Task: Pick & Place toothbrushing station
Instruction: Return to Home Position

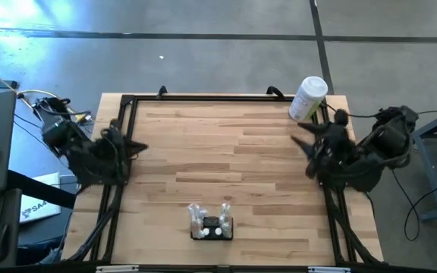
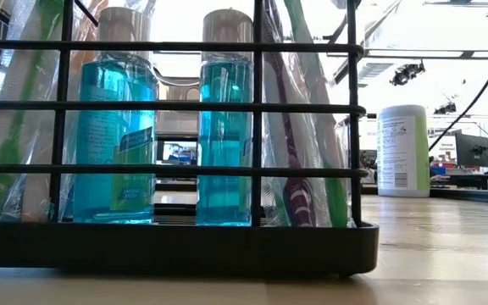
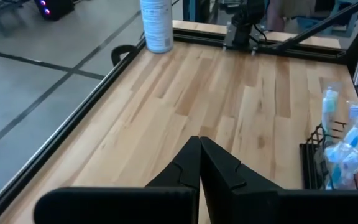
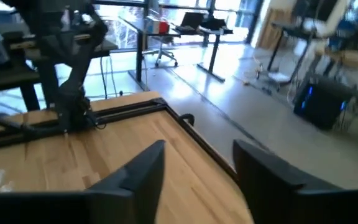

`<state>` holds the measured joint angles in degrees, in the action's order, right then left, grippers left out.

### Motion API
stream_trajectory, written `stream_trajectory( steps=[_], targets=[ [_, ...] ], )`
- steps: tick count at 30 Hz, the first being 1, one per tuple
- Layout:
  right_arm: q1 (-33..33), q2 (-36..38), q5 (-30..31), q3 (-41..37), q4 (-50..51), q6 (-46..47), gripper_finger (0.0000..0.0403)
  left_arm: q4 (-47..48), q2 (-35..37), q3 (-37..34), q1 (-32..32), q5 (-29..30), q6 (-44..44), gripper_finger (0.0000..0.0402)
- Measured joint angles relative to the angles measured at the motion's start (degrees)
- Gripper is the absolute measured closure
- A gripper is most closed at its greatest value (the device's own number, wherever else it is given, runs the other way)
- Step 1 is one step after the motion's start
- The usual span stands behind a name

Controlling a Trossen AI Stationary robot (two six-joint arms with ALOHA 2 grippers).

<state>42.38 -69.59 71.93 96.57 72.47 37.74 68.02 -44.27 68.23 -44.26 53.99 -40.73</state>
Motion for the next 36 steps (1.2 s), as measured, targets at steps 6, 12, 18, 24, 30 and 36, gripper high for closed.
stream_trajectory(
  steps=[6, 12, 18, 24, 30, 36],
  targets=[
    [1.5, 3.4, 0.2, -2.9, 7.9, 11.9, 0.0352, 0.2, 8.5, -7.3, 0.0, -1.4, 0.5, 0.0401],
    [3.4, 9.8, -1.5, -10.5, 9.1, 20.7, 0.0388, -3.6, 20.8, -18.1, 0.0, -4.5, -0.3, 0.0401],
    [8.7, 20.8, 2.0, -21.2, 5.7, 30.7, 0.0379, -11.6, 33.6, -25.7, 0.0, -5.8, 5.6, 0.0401],
    [14.7, 31.8, 10.6, -35.0, -2.6, 31.7, 0.0378, -18.7, 43.9, -29.9, 0.0, -11.0, 13.0, 0.0401],
    [18.6, 41.4, 14.8, -46.3, -4.5, 39.7, 0.0378, -20.2, 43.9, -30.7, -0.1, -17.4, 16.3, 0.0402],
    [22.0, 47.6, 18.0, -57.1, -4.6, 49.7, 0.0378, -20.0, 43.9, -32.2, 0.0, -16.1, 16.6, 0.0401]
  ],
)
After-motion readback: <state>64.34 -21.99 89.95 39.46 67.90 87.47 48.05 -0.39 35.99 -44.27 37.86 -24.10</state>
